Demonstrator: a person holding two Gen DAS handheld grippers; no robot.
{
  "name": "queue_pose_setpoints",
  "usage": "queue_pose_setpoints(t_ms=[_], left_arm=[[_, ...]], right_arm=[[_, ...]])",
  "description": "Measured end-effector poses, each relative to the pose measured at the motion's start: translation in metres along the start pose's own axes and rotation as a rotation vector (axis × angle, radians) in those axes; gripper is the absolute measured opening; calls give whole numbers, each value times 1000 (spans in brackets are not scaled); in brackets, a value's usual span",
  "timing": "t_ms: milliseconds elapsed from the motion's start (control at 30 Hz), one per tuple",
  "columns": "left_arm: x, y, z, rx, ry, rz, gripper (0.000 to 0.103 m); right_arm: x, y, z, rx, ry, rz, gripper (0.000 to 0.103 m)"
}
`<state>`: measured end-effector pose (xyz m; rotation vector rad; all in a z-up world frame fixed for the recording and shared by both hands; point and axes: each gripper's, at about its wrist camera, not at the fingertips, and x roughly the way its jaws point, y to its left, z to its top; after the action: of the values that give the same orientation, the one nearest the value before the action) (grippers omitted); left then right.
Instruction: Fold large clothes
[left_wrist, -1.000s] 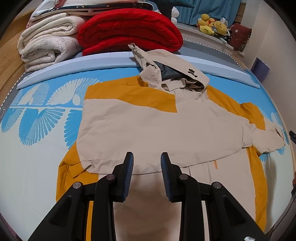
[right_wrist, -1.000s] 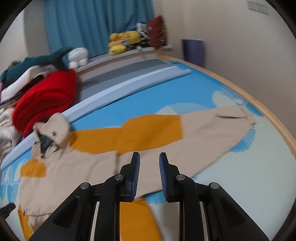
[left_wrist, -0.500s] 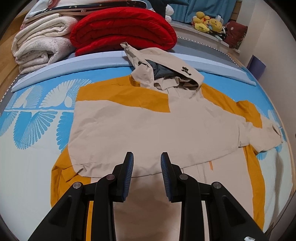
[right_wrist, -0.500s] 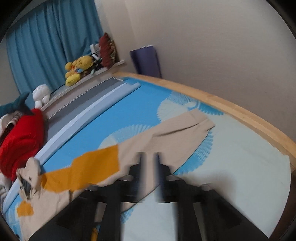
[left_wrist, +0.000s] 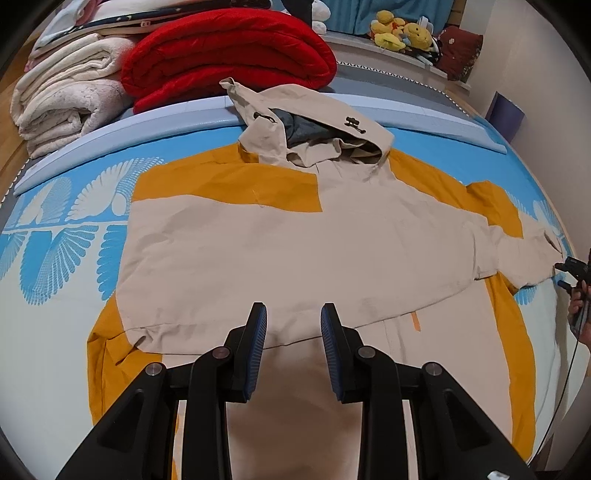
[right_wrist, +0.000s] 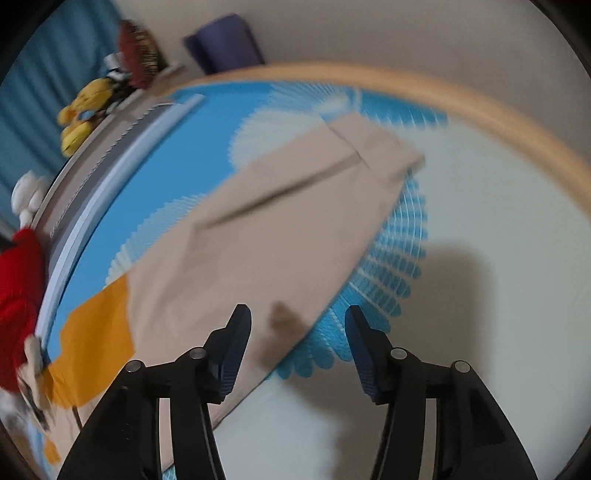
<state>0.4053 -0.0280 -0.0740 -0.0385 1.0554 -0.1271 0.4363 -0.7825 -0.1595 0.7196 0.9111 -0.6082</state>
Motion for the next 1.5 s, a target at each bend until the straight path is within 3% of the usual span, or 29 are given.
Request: queue_pose_setpoints(t_ms=[67,233,267,300,333,367,433,567,700,833,933,1067,1167,1300,1400,1500], left_arm=[[2,0,-1,3,5,1,27],[4,-3,-1,15,11,-1,27],[4,-3,-1,17,10,0,27],[4,-2,-1,15,10,1,27],[4,-1,-1,11,10,-1,27],[3,0,0,4,10,-4,27],[0,3,1,-7,2,-8,27],[-10,10,4,-29,-17,-21,27],[-23,22,8,-65,-33,-37,27],[-35,36,10,-102,-45,-57,27],[-45,49,11,-125,-46,-54,27],[-56,69,9,-165,-49,-65,27],[-59,80,7,-177,-40,-59,27],[-61,90,7,-181,-33,-60,27],[-61,95,9,-190,-33,-60,29],[-57,95,10,-192,-29,-53,29]], right_arm=[[13,-11,-1,61,19,18,56],[22,-11,10,146,-41,47,62],[23,-9,12,155,-43,46,57],[24,-7,14,172,-54,50,30],[24,-6,16,188,-59,53,13],[24,-4,19,216,-65,63,5],[15,3,22,225,-104,68,3],[-39,56,21,67,-274,66,2],[-109,148,-8,-202,-406,114,2],[-170,246,-72,-441,-429,238,2],[-212,326,-156,-648,-395,369,2],[-231,395,-271,-842,-269,487,2],[-225,422,-347,-901,-164,526,2],[-205,440,-440,-1026,-67,461,4],[-200,437,-476,-1082,-11,423,7],[-206,423,-476,-1072,28,404,13]])
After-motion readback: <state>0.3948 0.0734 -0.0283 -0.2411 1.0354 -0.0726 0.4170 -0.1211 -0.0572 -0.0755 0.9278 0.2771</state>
